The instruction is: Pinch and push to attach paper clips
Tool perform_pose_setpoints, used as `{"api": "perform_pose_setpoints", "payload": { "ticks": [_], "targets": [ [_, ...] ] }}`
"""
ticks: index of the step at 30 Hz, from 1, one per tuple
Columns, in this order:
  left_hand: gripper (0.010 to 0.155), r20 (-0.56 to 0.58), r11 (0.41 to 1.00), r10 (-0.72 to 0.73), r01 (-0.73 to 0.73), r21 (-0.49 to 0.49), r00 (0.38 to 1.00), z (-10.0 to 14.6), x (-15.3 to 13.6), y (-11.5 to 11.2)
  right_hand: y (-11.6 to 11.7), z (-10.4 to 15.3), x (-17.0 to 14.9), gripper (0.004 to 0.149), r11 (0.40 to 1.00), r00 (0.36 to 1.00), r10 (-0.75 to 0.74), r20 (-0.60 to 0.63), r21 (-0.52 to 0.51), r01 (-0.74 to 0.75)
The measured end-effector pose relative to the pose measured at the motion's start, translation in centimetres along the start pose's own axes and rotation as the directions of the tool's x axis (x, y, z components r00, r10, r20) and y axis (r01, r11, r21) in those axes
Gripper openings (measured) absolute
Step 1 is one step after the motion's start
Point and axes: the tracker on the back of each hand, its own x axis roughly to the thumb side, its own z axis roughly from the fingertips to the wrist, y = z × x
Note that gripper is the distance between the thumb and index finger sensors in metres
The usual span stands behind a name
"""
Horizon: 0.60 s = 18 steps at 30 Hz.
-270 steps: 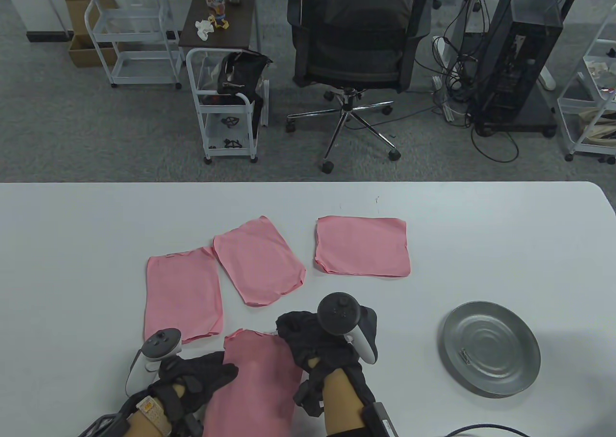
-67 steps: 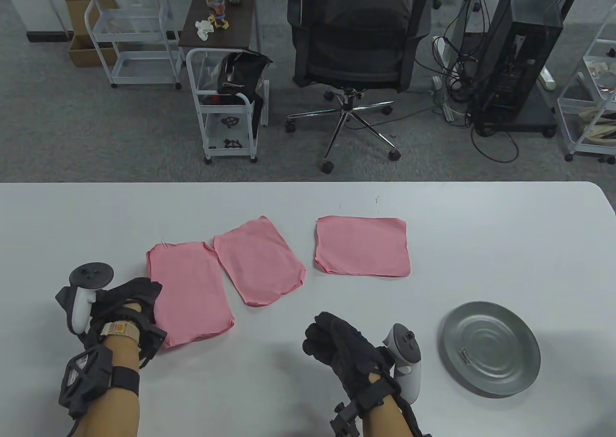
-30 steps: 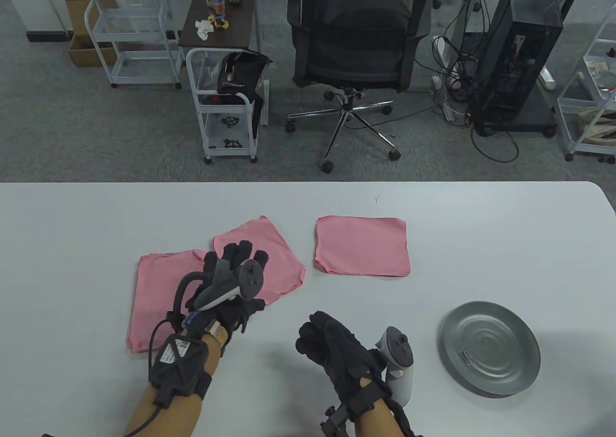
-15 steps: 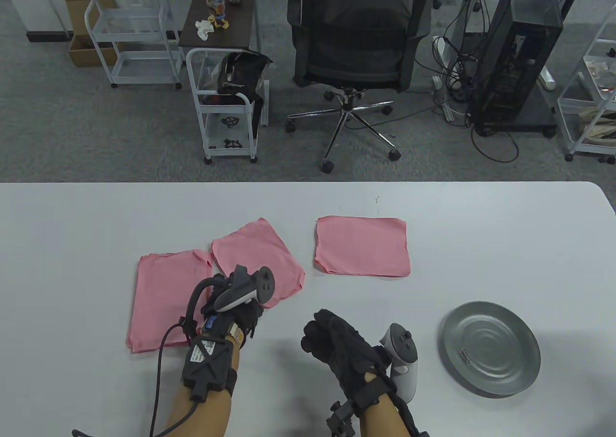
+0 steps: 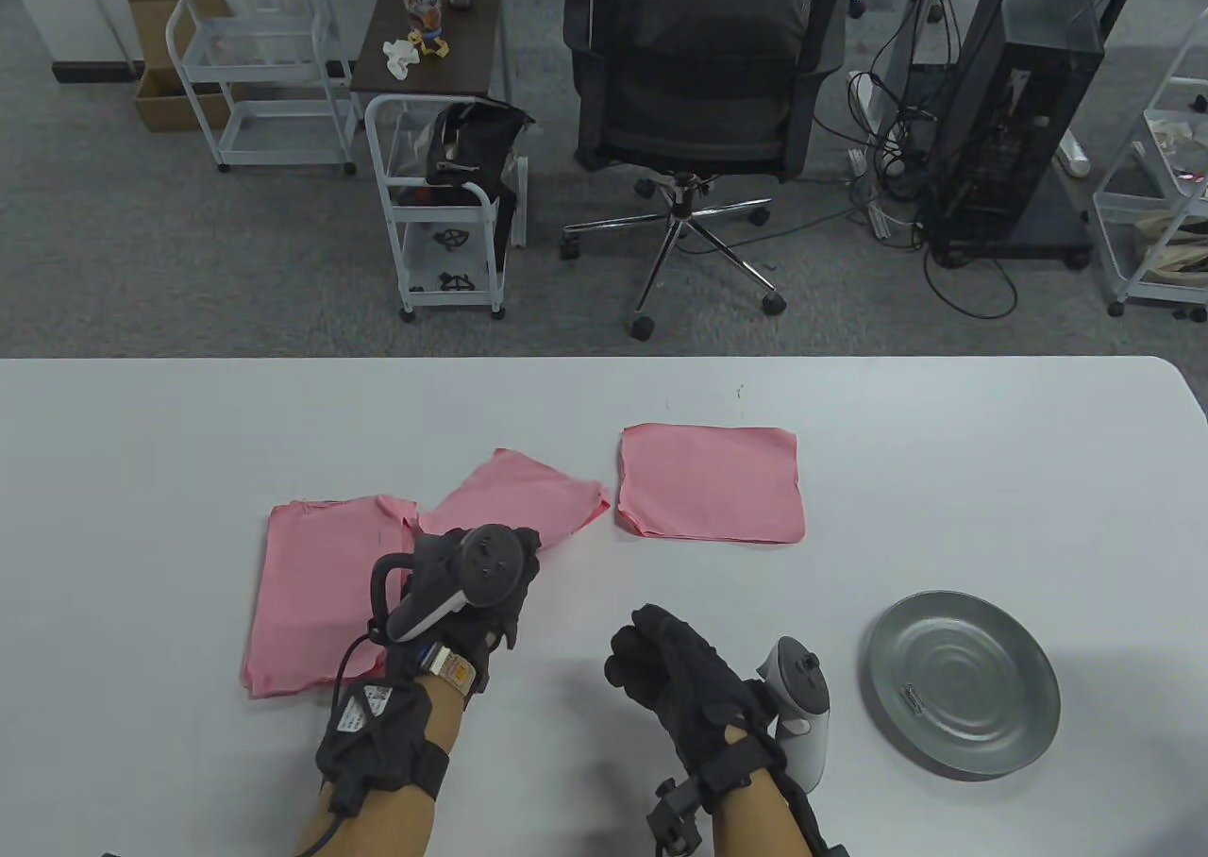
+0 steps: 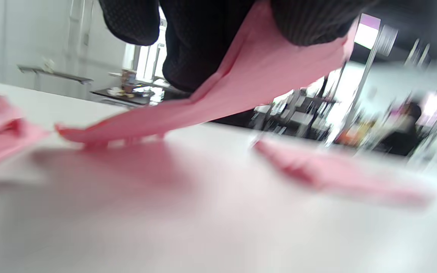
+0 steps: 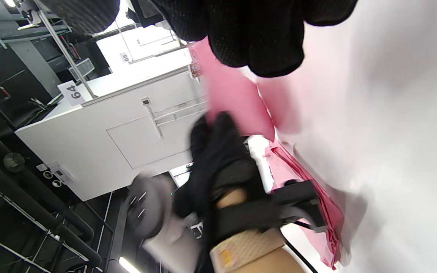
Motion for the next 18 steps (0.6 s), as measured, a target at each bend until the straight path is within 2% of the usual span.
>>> {"api": "perform_pose_setpoints", "payload": {
  "ticks": [2,4,6,8,9,10,11,12,13,14,15,16,17,18],
  "targets": [
    [0.040,0.064,0.968,0.240,-0.244,0.057,0.969,1.0,0.2,2.1,0.2,-0.2,-0.2,0.068,1.000,1.000,0.000,-0.017,0.020,0.001],
    [0.041,0.139,0.891,0.443,-0.452,0.035,0.886,2.3,0.8,4.1,0.4,-0.4,-0.3,0.070,1.000,0.999,0.022,-0.023,0.019,-0.022],
    [0.040,0.187,0.833,0.542,-0.553,0.010,0.819,3.6,1.0,5.3,0.6,-0.4,-0.3,0.074,0.999,0.999,0.037,-0.017,0.008,-0.037],
    [0.040,0.235,0.764,0.632,-0.644,-0.028,0.739,4.9,1.2,6.2,0.9,-0.5,-0.7,0.082,0.999,0.999,-0.002,-0.041,0.040,0.003],
    [0.040,0.238,0.742,0.661,-0.668,-0.061,0.712,5.7,1.3,6.6,1.2,0.0,-0.8,0.090,1.000,0.999,-0.015,-0.036,-0.006,0.015],
    [0.040,0.238,0.741,0.664,-0.667,-0.080,0.709,6.2,1.3,6.9,1.2,0.4,-0.6,0.094,0.997,1.000,0.009,-0.013,-0.078,-0.010],
    [0.040,0.253,0.753,0.651,-0.651,-0.097,0.715,7.1,1.3,7.4,1.2,0.8,-0.1,0.098,0.978,0.995,0.089,0.043,-0.192,-0.079],
    [0.040,0.261,0.775,0.624,-0.625,-0.093,0.736,7.6,1.1,7.8,1.1,1.2,0.6,0.104,0.958,0.981,0.167,0.097,-0.253,-0.138],
    [0.040,0.267,0.806,0.586,-0.584,-0.096,0.765,8.3,0.9,8.2,1.1,1.6,1.5,0.106,0.939,0.960,0.239,0.146,-0.287,-0.189],
    [0.040,0.276,0.837,0.542,-0.538,-0.100,0.793,8.9,0.6,8.6,1.0,2.0,2.8,0.108,0.918,0.909,0.338,0.245,-0.299,-0.261],
    [0.040,0.278,0.858,0.511,-0.503,-0.103,0.814,9.3,0.3,8.8,1.1,2.1,3.7,0.108,0.910,0.872,0.387,0.300,-0.275,-0.310],
    [0.040,0.307,0.876,0.483,-0.458,-0.154,0.820,9.8,0.2,9.0,1.4,2.2,4.8,0.108,0.895,0.819,0.446,0.361,-0.199,-0.400],
    [0.040,0.349,0.878,0.477,-0.422,-0.226,0.806,10.1,0.2,9.0,1.9,2.5,5.5,0.109,0.871,0.789,0.482,0.381,-0.110,-0.479],
    [0.040,0.395,0.867,0.487,-0.376,-0.328,0.779,10.5,0.3,8.8,2.3,2.6,5.9,0.108,0.850,0.771,0.505,0.389,-0.070,-0.522]
  ]
}}
